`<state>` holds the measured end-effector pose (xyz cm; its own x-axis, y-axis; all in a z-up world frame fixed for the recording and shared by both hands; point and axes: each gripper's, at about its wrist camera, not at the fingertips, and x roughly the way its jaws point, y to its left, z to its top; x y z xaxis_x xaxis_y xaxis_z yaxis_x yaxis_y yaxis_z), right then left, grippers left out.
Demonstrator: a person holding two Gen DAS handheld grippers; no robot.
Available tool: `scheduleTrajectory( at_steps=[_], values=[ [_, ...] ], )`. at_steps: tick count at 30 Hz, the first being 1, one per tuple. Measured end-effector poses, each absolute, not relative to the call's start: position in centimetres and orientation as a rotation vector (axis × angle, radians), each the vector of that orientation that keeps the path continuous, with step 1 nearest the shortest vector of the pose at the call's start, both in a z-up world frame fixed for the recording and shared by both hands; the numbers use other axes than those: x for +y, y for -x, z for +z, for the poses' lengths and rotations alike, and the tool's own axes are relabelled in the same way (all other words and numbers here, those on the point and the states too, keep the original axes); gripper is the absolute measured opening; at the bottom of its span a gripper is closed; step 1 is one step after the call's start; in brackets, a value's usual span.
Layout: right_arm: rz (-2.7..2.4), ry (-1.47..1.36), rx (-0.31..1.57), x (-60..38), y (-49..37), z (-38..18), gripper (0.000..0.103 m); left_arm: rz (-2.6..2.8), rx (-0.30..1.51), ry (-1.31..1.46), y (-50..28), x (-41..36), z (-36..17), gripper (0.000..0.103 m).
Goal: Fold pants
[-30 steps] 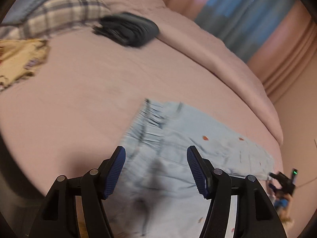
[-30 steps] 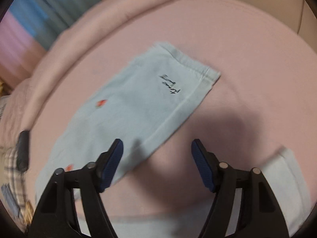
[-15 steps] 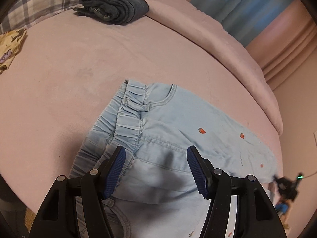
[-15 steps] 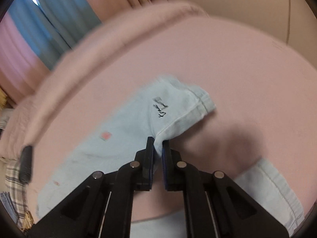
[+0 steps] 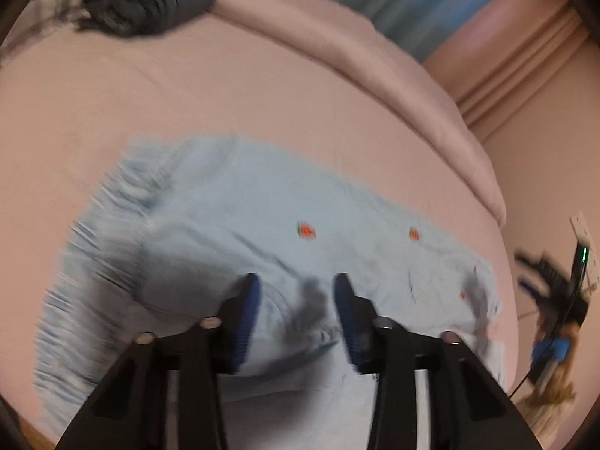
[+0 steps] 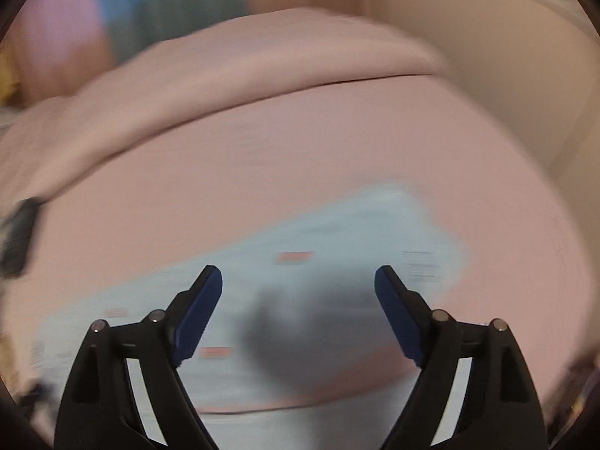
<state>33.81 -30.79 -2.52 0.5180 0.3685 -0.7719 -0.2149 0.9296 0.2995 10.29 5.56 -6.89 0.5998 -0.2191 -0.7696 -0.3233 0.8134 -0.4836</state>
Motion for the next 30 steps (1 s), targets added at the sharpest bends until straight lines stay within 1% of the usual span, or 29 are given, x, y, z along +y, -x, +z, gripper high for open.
scheduleTrajectory(
  at_steps=[3, 6, 10, 11, 13, 15, 16, 18, 19, 20, 21, 22, 23, 27, 29, 30],
  values=[
    [0.481, -0.039, 0.996, -24.3, -34.6, -3.3, 0.084, 0.102, 0.989, 0.625, -10.3, 4.9, -9.1, 0.034],
    [0.572, 0.097, 1.055, -18.4, -35.4, -5.0, 0.084, 0.097, 0.954, 0.617, -9.3, 4.8, -9.4, 0.034],
    [0.71, 0.23, 1.121, -13.1, -36.6, -8.0, 0.084, 0.087, 0.948, 0.662, -8.6, 5.5, -9.7, 0.033],
    [0.723, 0.284, 1.123, -12.0, -37.8, -8.9, 0.084, 0.086, 0.948, 0.655, -8.5, 5.6, -9.7, 0.033],
    [0.737, 0.385, 1.114, -10.6, -37.1, -10.0, 0.086, 0.086, 0.943, 0.628, -8.2, 5.5, -9.6, 0.033],
    [0.747, 0.397, 1.055, -10.4, -36.4, -10.5, 0.086, 0.092, 0.939, 0.608, -8.1, 5.2, -9.6, 0.033],
    [0.753, 0.38, 1.057, -10.5, -36.3, -10.5, 0.08, 0.097, 0.938, 0.603, -8.3, 5.0, -9.7, 0.033],
    [0.773, 0.317, 1.057, -11.3, -35.9, -10.2, 0.058, 0.1, 0.933, 0.607, -8.6, 4.9, -9.5, 0.033],
    [0.787, 0.305, 1.056, -11.7, -35.9, -9.9, 0.036, 0.11, 0.926, 0.611, -8.7, 4.9, -9.4, 0.033],
    [0.794, 0.301, 1.057, -12.1, -35.5, -9.6, 0.02, 0.108, 0.923, 0.617, -8.7, 5.0, -9.3, 0.033],
    [0.788, 0.305, 1.054, -12.7, -35.1, -9.6, 0.013, 0.104, 0.916, 0.631, -8.6, 4.9, -9.3, 0.033],
    [0.785, 0.29, 1.051, -13.1, -34.7, -9.3, 0.009, 0.097, 0.914, 0.649, -8.4, 5.1, -9.2, 0.033],
    [0.781, 0.276, 1.047, -13.1, -35.3, -9.2, 0.008, 0.091, 0.915, 0.662, -7.9, 5.5, -9.1, 0.033],
    [0.829, 0.135, 0.948, -15.4, -33.5, -5.6, 0.007, 0.06, 0.906, 0.721, -6.5, 6.2, -7.8, 0.034],
    [0.872, 0.084, 0.88, -17.6, -31.0, -3.6, 0.007, 0.034, 0.9, 0.746, -6.0, 6.4, -6.9, 0.043],
    [0.888, 0.065, 0.849, -18.7, -29.8, -2.9, 0.007, 0.027, 0.89, 0.756, -5.4, 6.3, -6.3, 0.055]
  ],
)
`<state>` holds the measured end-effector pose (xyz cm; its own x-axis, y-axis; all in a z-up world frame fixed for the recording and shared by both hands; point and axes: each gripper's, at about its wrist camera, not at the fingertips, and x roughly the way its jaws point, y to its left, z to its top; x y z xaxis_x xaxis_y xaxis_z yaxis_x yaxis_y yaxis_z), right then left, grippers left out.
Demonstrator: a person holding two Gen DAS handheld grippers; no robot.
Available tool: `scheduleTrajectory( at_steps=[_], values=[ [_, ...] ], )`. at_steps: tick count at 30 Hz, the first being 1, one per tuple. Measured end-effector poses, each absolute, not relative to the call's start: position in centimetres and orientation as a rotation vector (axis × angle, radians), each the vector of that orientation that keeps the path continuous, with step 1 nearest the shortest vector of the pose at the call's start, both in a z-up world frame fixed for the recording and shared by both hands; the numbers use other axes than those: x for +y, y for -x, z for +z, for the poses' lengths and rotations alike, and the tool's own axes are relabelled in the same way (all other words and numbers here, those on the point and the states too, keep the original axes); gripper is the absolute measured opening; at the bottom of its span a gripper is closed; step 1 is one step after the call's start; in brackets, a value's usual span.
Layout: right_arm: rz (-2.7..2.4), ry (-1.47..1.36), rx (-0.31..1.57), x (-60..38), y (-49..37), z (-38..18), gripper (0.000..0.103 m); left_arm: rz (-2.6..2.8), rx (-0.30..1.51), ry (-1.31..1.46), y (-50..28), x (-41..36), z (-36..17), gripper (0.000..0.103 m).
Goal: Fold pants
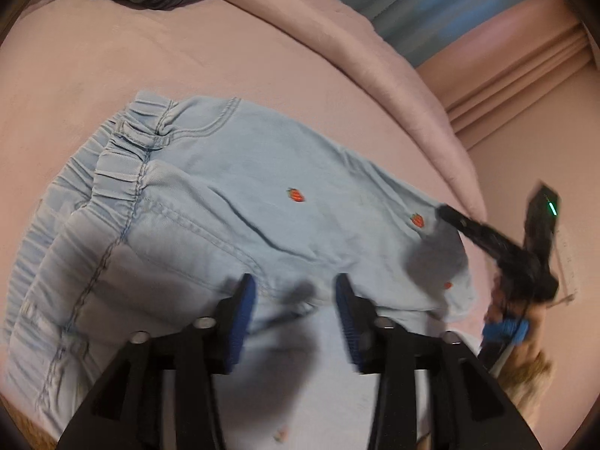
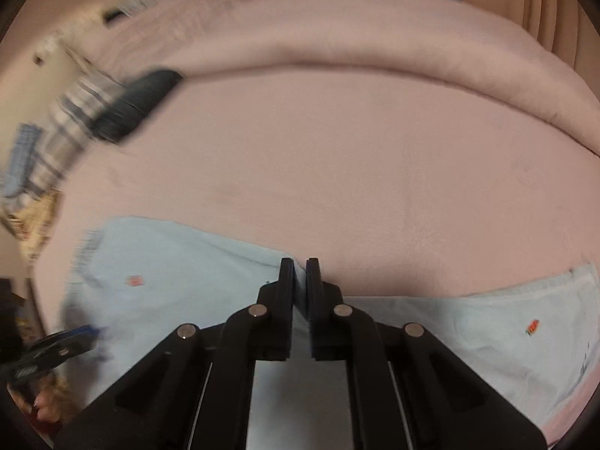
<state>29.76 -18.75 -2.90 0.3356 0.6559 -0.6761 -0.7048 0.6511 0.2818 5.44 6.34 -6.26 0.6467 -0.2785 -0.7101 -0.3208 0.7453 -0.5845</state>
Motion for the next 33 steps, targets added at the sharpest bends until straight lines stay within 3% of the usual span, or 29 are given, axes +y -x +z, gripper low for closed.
scheduleTrajectory(
  at_steps=[1, 2, 7, 12, 15, 18, 20, 24, 26, 27, 28, 33],
  values=[
    [0.92, 0.045, 0.809, -20.1, -27.7, -2.0, 0.007, 0.024, 0.881, 0.756, -5.0, 6.2, -5.8, 0.065],
    [0.949, 0.025, 0.779, -21.5, -25.9, -1.5, 0.006, 0.021, 0.872, 0.752, -4.7, 6.0, -5.4, 0.068],
    [0.987, 0.029, 0.711, -25.8, -16.4, -3.8, 0.007, -0.048, 0.871, 0.772, -3.2, 4.8, -4.7, 0.069],
    [0.965, 0.053, 0.76, -27.3, -10.5, -8.4, 0.006, -0.049, 0.937, 0.836, -3.0, 4.7, -5.8, 0.069],
    [0.968, 0.007, 0.804, -28.4, -9.3, -10.7, 0.007, -0.052, 0.93, 0.812, -3.3, 4.2, -5.1, 0.069],
    [0.957, -0.067, 0.841, -28.2, -9.6, -11.4, 0.006, 0.029, 0.897, 0.657, -3.6, 2.7, -3.8, 0.082],
    [0.954, -0.073, 0.827, -28.4, -9.2, -11.3, 0.007, 0.067, 0.926, 0.637, -4.4, 2.6, -4.3, 0.082],
    [0.945, -0.06, 0.821, -28.4, -8.5, -11.4, 0.007, 0.022, 0.946, 0.814, -5.5, 4.7, -5.8, 0.082],
    [0.938, -0.079, 0.844, -28.6, -8.6, -11.7, 0.007, 0.087, 0.943, 0.865, -5.5, 6.0, -6.2, 0.057],
    [0.929, -0.09, 0.857, -28.7, -8.7, -11.9, 0.007, 0.114, 0.934, 0.848, -5.3, 6.5, -6.1, 0.023],
    [0.926, -0.097, 0.864, -28.9, -8.8, -12.1, 0.007, 0.108, 0.921, 0.814, -5.0, 6.7, -5.8, 0.008],
    [0.894, -0.148, 0.892, -29.6, -9.1, -12.0, 0.012, 0.057, 0.838, 0.774, -0.4, 5.9, -4.1, 0.004]
  ],
)
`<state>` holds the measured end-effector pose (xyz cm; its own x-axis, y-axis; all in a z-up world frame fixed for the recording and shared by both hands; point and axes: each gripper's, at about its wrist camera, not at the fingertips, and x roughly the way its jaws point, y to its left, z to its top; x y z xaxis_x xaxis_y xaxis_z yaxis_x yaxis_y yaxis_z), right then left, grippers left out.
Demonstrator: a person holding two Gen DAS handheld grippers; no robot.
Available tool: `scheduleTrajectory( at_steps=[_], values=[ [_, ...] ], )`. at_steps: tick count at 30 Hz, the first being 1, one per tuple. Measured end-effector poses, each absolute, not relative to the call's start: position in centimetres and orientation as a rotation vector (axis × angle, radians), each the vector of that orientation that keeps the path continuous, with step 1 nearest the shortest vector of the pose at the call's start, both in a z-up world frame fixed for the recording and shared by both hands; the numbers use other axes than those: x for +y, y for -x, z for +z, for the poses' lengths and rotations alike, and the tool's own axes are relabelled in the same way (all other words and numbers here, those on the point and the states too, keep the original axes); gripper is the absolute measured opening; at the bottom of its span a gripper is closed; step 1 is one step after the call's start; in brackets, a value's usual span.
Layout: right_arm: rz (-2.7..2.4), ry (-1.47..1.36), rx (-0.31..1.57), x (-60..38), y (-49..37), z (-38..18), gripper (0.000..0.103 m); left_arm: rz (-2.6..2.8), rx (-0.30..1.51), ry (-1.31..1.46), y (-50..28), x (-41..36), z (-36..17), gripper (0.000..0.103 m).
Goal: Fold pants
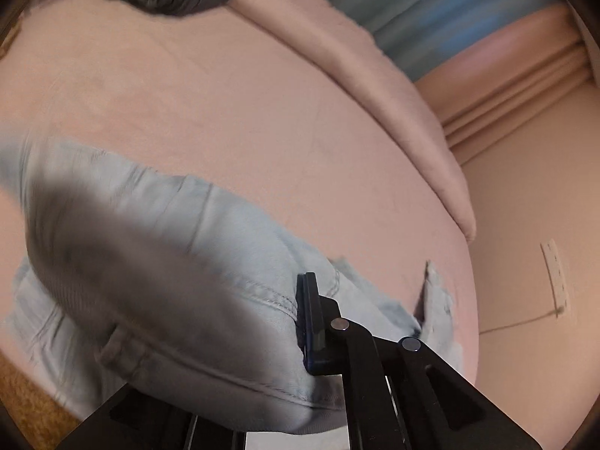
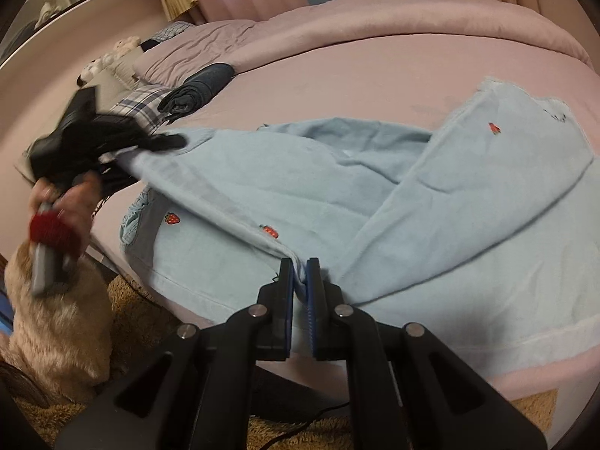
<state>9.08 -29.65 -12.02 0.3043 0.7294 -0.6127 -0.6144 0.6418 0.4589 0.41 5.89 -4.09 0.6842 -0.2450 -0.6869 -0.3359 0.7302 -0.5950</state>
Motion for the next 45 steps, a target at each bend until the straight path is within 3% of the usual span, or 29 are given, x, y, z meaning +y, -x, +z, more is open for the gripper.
scheduleTrajectory(
  at_steps=[3, 5, 7, 13, 19, 22, 24, 25, 30, 35, 38, 40, 45],
  values=[
    [0.851, -0.193, 0.9, -30.9, -9.6, -11.1, 0.024, 0.048, 0.825, 0.738, 2.2, 5.1, -4.0, 0.004],
    [0.774, -0.188, 0.873, -32.1, -10.0, -10.0, 0.061, 0.081, 0.862, 0.683, 2.6, 4.3, -5.1, 0.004],
    [0.627, -0.173, 0.823, -33.6, -11.5, -8.6, 0.076, 0.128, 0.92, 0.64, 3.0, 4.3, -7.5, 0.004],
    [0.414, -0.267, 0.914, -33.5, -21.2, -7.3, 0.079, 0.14, 0.933, 0.703, 2.4, 4.5, -9.4, 0.006],
    [0.062, 0.113, 0.944, -27.3, -27.8, -10.1, 0.076, 0.138, 0.929, 0.682, 2.1, 3.4, -9.0, 0.006],
    [0.148, 0.121, 0.988, -26.5, -28.7, -12.6, 0.049, 0.122, 0.932, 0.724, 2.5, 4.3, -9.0, 0.006],
    [0.169, 0.065, 0.962, -27.5, -28.7, -12.2, 0.015, 0.099, 0.92, 0.736, 2.4, 4.8, -8.8, 0.006],
    [0.175, 0.028, 0.973, -28.1, -29.0, -12.0, 0.007, 0.09, 0.915, 0.746, 2.2, 5.0, -8.6, 0.006],
    [0.296, -0.119, 0.945, -29.5, -31.4, -8.1, 0.005, 0.051, 0.827, 0.756, 1.0, 6.0, -5.8, 0.006],
    [0.484, -0.377, 0.665, -32.2, -30.4, 2.3, 0.005, 0.036, 0.662, 0.791, 0.8, 7.9, -0.9, 0.006],
    [0.501, -0.465, 0.512, -36.7, -27.1, 3.9, 0.005, 0.02, 0.61, 0.799, 2.2, 8.5, -0.2, 0.006],
    [0.438, -0.496, 0.508, -40.2, -24.4, 1.7, 0.006, 0.022, 0.647, 0.782, 2.9, 8.0, -1.7, 0.006],
    [0.243, -0.614, 0.751, -46.3, -18.9, -10.5, 0.006, 0.042, 0.905, 0.708, 3.4, 5.1, -8.8, 0.006]
  ],
)
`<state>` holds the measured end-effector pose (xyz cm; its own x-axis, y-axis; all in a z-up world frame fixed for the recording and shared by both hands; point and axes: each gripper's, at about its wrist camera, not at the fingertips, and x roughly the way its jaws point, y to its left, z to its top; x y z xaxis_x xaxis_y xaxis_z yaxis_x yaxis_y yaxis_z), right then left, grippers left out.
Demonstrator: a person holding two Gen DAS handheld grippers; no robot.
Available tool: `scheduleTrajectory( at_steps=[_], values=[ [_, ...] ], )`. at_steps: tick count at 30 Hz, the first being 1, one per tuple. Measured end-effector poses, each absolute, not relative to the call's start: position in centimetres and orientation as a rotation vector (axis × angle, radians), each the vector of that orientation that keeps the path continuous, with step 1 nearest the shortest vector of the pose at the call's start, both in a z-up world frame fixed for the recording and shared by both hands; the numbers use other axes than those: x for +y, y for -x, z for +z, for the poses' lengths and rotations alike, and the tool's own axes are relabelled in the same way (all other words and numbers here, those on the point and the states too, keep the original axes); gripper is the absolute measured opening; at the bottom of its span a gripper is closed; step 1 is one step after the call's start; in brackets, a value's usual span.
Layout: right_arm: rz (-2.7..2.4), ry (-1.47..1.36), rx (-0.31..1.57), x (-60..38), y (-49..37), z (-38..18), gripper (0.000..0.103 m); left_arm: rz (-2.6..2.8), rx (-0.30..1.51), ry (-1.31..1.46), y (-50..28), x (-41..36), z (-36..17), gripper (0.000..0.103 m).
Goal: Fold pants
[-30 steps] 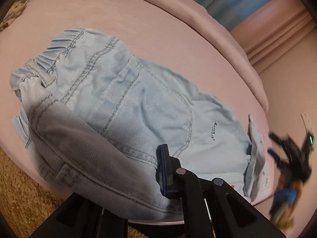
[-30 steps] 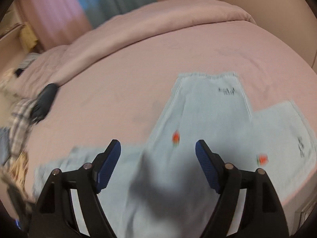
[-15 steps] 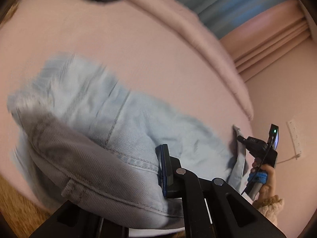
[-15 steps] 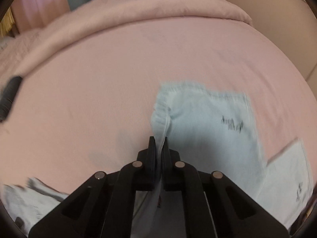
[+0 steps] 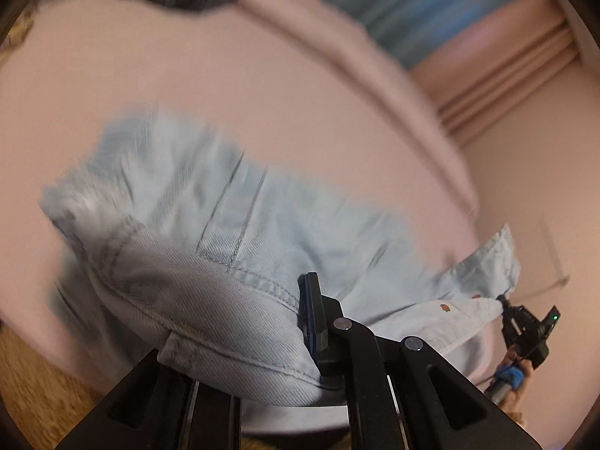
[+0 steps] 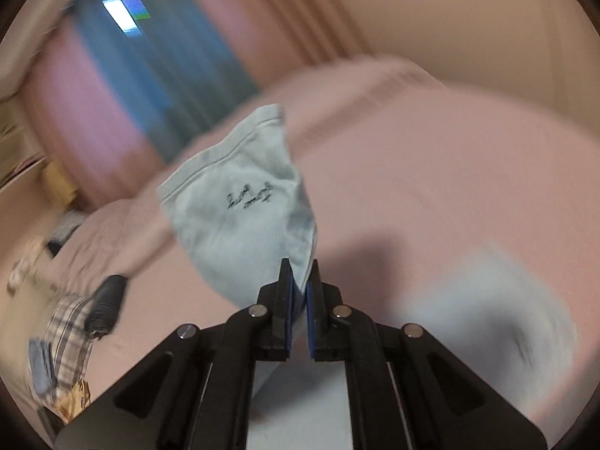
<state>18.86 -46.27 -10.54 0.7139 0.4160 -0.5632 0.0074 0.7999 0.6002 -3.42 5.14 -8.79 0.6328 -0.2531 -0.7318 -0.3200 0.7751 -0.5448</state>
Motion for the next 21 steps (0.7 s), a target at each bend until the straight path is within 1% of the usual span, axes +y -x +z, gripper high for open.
scheduleTrajectory(
  at_steps=[1, 2, 3, 4, 7, 11, 13, 15, 17, 18, 20, 21],
  values=[
    [0.203, -0.624, 0.816, -46.8, -18.3, -13.0, 0.007, 0.044, 0.925, 0.711, 3.5, 4.8, -9.6, 0.006],
    [0.19, -0.663, 0.868, -47.2, -17.5, -15.3, 0.004, 0.046, 0.917, 0.714, 3.6, 4.6, -9.8, 0.006],
    [0.22, -0.751, 0.829, -48.0, -16.4, -16.8, 0.002, 0.047, 0.912, 0.706, 3.6, 4.3, -9.6, 0.006],
    [0.236, -0.787, 0.807, -48.8, -15.7, -17.0, 0.001, 0.047, 0.92, 0.701, 3.4, 4.2, -9.3, 0.006],
    [0.234, -0.786, 0.801, -48.6, -15.6, -15.9, 0.005, 0.043, 0.925, 0.738, 3.1, 4.7, -8.9, 0.006],
    [0.279, -0.771, 0.732, -47.9, -16.6, -12.9, 0.005, 0.051, 0.903, 0.742, 3.1, 4.6, -8.2, 0.006],
    [0.29, -0.774, 0.671, -49.1, -15.5, -10.9, 0.005, 0.049, 0.892, 0.763, 3.4, 4.9, -7.8, 0.006],
    [0.254, -0.765, 0.662, -49.5, -14.2, -10.0, 0.005, 0.045, 0.902, 0.768, 3.5, 5.4, -7.8, 0.006],
    [0.218, -0.762, 0.689, -49.9, -13.5, -10.9, 0.006, 0.051, 0.943, 0.735, 3.4, 5.3, -8.3, 0.006],
    [0.178, -0.746, 0.739, -49.9, -13.0, -12.4, 0.007, 0.059, 0.972, 0.717, 3.2, 5.2, -8.8, 0.008],
    [0.111, -0.718, 0.839, -49.6, -14.2, -14.8, 0.013, 0.063, 0.978, 0.716, 3.1, 5.0, -9.2, 0.01],
    [0.108, -0.743, 0.878, -49.9, -14.2, -16.4, 0.012, 0.061, 0.981, 0.718, 3.1, 5.0, -9.1, 0.01]
  ],
)
